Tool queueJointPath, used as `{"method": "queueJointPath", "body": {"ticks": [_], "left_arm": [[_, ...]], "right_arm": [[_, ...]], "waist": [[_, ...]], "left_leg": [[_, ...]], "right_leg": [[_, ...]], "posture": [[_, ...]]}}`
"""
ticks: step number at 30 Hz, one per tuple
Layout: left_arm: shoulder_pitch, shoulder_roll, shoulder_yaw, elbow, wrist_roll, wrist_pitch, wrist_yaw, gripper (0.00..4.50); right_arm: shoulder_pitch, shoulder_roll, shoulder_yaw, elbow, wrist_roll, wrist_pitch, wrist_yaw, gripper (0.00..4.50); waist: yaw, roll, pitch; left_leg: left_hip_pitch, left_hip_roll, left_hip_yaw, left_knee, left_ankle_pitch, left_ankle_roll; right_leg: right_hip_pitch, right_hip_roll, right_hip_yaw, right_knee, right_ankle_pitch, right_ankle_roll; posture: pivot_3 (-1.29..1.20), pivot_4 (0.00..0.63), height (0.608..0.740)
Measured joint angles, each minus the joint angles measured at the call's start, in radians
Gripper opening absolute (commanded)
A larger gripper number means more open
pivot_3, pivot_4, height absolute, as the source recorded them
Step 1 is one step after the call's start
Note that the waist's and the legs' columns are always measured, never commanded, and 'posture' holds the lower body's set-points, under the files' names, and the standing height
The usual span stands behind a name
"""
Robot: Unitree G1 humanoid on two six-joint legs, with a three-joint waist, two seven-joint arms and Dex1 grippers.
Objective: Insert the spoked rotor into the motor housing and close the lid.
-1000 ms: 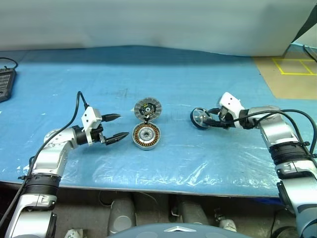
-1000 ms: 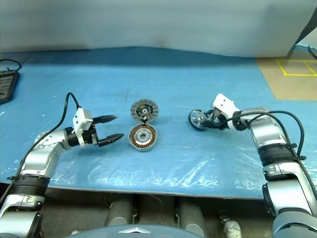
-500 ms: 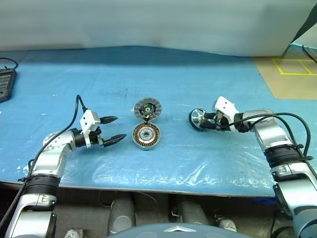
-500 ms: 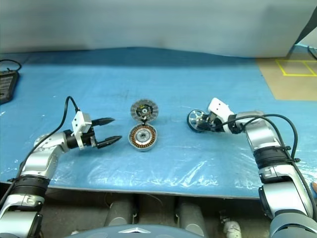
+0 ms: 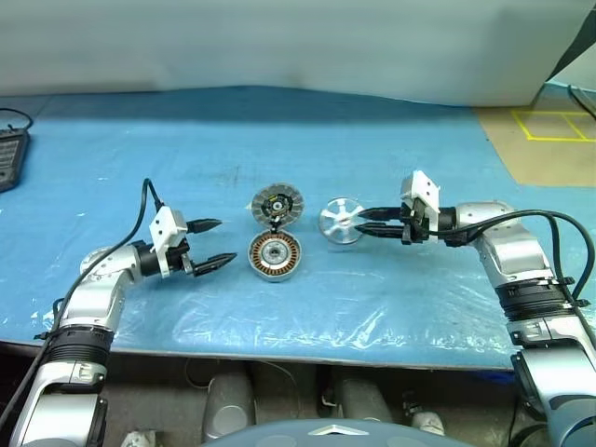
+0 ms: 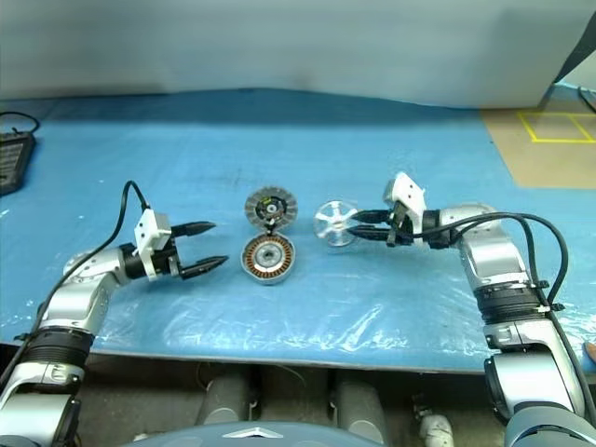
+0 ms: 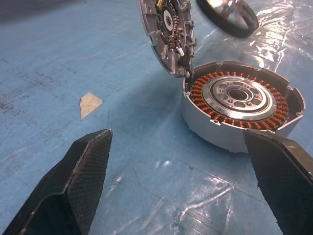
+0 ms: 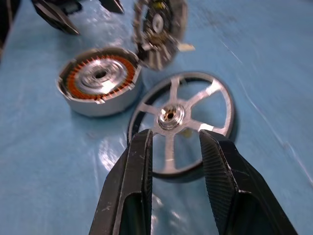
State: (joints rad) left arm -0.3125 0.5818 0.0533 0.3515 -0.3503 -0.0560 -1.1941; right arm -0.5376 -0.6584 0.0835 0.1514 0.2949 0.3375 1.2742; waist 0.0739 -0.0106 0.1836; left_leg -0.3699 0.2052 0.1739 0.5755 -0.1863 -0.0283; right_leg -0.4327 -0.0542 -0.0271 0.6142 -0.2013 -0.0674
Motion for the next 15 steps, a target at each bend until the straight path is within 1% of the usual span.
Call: {"method": "queueJointPath", "body": {"ticks": [3,6,15], "left_arm": [[0.0,-0.001,0.001,0.01,-0.001,-0.008,-0.003,4.5],[-0.001,-0.01,0.001,0.015,-0.001,-0.014,-0.003,4.5],[0.003,-0.01,0.005,0.015,0.0,-0.014,0.001,4.5]], "right_arm": [[0.012,0.038,0.047,-0.053,0.016,0.02,0.019,1.56],[0.011,0.073,0.1,-0.063,0.009,0.019,0.014,1.56],[-0.05,0.072,0.103,0.038,-0.067,-0.03,-0.063,1.56]], "waist": [[0.0,0.0,0.0],[0.001,0.0,0.0],[0.002,0.0,0.0]], "left_leg": [[0.0,0.0,0.0,0.0,0.0,0.0],[0.0,0.0,0.0,0.0,0.0,0.0],[-0.001,0.0,0.0,0.0,0.0,0.0]], "right_leg": [[0.0,0.0,0.0,0.0,0.0,0.0],[0.0,0.0,0.0,0.0,0.0,0.0],[0.0,-0.001,0.0,-0.001,0.0,0.0]], "posture": [[0.0,0.15,0.74],[0.0,0.15,0.74],[0.0,0.15,0.74]]}}
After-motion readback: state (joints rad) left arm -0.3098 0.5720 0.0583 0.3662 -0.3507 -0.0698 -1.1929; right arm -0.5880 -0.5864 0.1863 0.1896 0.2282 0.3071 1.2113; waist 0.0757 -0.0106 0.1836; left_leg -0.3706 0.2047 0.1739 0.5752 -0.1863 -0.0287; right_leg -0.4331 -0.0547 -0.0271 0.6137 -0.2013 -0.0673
